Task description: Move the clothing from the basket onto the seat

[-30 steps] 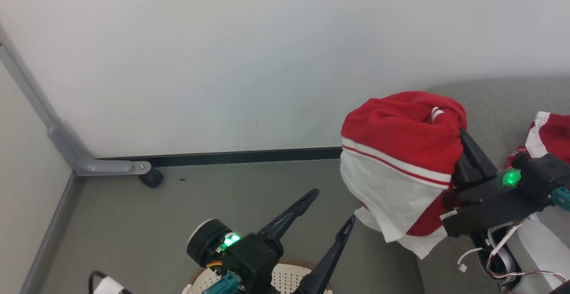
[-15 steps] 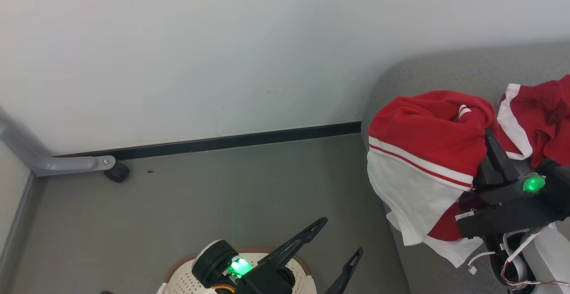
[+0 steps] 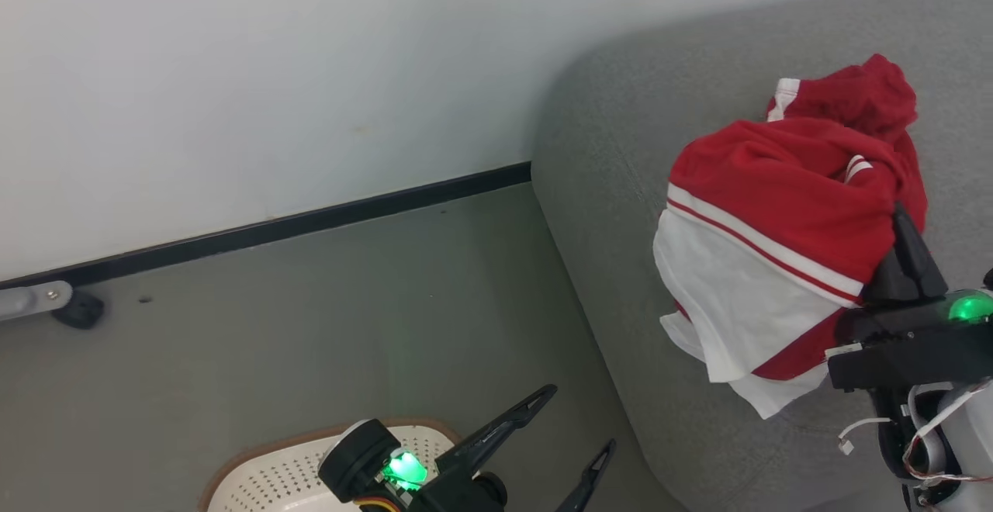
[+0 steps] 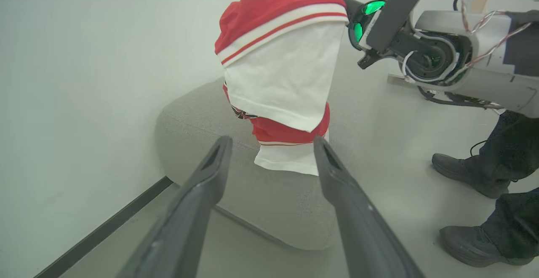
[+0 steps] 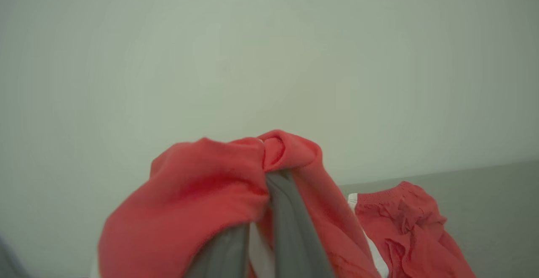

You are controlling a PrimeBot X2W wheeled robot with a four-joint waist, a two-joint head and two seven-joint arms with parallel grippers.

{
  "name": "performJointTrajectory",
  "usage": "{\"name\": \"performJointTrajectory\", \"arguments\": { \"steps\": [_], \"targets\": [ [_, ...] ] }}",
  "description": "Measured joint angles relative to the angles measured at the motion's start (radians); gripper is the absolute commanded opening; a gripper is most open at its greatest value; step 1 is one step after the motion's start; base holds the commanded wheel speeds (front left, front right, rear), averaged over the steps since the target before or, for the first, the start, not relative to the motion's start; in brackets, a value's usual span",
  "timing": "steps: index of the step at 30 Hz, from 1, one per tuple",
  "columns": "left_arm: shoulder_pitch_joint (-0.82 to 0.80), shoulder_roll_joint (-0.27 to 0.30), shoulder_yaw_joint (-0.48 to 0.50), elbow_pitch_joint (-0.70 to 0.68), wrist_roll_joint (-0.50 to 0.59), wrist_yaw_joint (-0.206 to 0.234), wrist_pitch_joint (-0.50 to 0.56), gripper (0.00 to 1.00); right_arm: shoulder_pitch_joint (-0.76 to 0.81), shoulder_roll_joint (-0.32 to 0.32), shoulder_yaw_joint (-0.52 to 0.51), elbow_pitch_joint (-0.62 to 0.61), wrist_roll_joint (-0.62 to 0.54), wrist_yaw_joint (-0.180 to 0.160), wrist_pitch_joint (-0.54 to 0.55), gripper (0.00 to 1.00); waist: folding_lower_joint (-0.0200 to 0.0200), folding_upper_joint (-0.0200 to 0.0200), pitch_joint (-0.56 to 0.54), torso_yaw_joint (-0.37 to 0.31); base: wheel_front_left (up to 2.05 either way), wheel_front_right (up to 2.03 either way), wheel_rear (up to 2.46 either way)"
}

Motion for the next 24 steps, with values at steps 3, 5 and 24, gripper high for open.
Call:
{"name": "performJointTrajectory", "arguments": {
  "steps": [3,5,24],
  "targets": [
    [-0.001,0.005,-0.008,-0.002,0.004,-0.007,0.002,1.00,-0.005,-0.003,-0.033,0.019,0.017,0.000,0.000,0.00,0.0000,0.0000,0.020,-0.036,0.00,0.00,0.00],
    [-0.002,0.004,-0.019,-0.003,0.005,-0.008,0.009,1.00,-0.010,-0.006,-0.058,0.037,0.032,0.000,0.000,0.00,0.0000,0.0000,0.034,-0.058,0.00,0.00,0.00],
    [-0.096,0.013,-0.060,-0.020,0.015,-0.035,0.052,1.00,-0.298,-0.089,-0.274,0.185,0.079,0.019,-0.001,0.00,0.0000,0.0000,0.213,-0.105,0.00,0.00,0.00]
  ]
}}
